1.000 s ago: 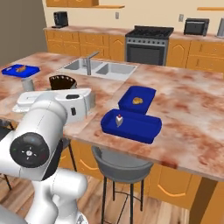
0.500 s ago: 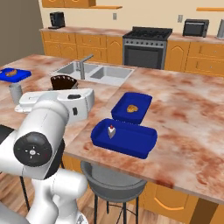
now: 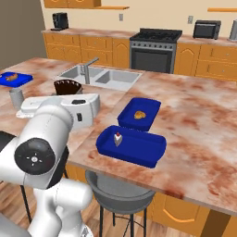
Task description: Take the cakes from the fridge and place them on the empty tray on the dining counter.
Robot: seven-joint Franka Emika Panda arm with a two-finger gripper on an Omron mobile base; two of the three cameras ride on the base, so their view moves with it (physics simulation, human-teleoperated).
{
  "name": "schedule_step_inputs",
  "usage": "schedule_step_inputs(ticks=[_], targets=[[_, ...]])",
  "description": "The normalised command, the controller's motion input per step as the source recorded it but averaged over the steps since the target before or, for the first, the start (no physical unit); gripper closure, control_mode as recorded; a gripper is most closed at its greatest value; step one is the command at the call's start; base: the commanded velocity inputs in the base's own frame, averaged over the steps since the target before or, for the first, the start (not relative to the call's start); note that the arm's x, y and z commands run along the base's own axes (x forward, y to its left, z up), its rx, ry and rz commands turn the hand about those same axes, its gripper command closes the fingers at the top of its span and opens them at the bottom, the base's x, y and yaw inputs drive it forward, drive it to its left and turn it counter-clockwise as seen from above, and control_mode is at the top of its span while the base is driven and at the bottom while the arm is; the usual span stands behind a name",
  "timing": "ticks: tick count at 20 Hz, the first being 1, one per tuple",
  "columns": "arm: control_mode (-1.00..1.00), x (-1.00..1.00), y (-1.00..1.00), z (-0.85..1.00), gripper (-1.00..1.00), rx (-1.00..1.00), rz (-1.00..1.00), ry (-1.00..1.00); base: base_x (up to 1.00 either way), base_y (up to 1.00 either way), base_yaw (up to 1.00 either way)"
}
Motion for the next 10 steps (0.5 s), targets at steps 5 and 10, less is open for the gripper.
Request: schedule_step_inputs(ticks=[5,10], targets=[[-1.0,0.5,-0.41,-0.16,1.0,0.03,0.0,0.44,0.0,0.0,0.0],[-1.0,0.33,-0.55,-0.36,1.0,0.0,0.0,0.36,0.0,0.0,0.0]])
